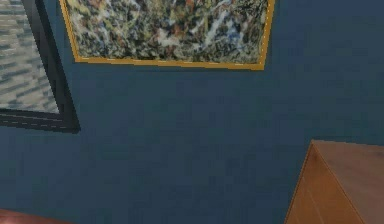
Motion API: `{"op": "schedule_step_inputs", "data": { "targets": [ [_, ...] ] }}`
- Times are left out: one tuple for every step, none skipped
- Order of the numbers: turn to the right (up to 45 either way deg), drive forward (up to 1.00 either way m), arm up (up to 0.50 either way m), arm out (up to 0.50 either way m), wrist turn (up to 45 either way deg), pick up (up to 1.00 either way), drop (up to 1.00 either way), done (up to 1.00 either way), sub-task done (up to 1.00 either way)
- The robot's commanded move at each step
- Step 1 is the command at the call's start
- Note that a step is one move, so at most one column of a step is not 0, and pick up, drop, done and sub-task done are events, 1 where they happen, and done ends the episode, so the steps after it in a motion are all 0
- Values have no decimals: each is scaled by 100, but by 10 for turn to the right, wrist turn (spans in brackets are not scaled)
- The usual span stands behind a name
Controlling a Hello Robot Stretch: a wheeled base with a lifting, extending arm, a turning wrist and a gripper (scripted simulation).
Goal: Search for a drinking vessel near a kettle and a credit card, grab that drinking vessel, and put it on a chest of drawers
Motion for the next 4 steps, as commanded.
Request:
{"op": "schedule_step_inputs", "data": {
  "targets": [
    [0,0,0,0,30,0,0,0,0],
    [0,0,0,0,30,0,0,0,0],
    [0,0,0,0,0,0,100,0,0],
    [0,0,0,-10,0,0,0,0,0]
  ]
}}
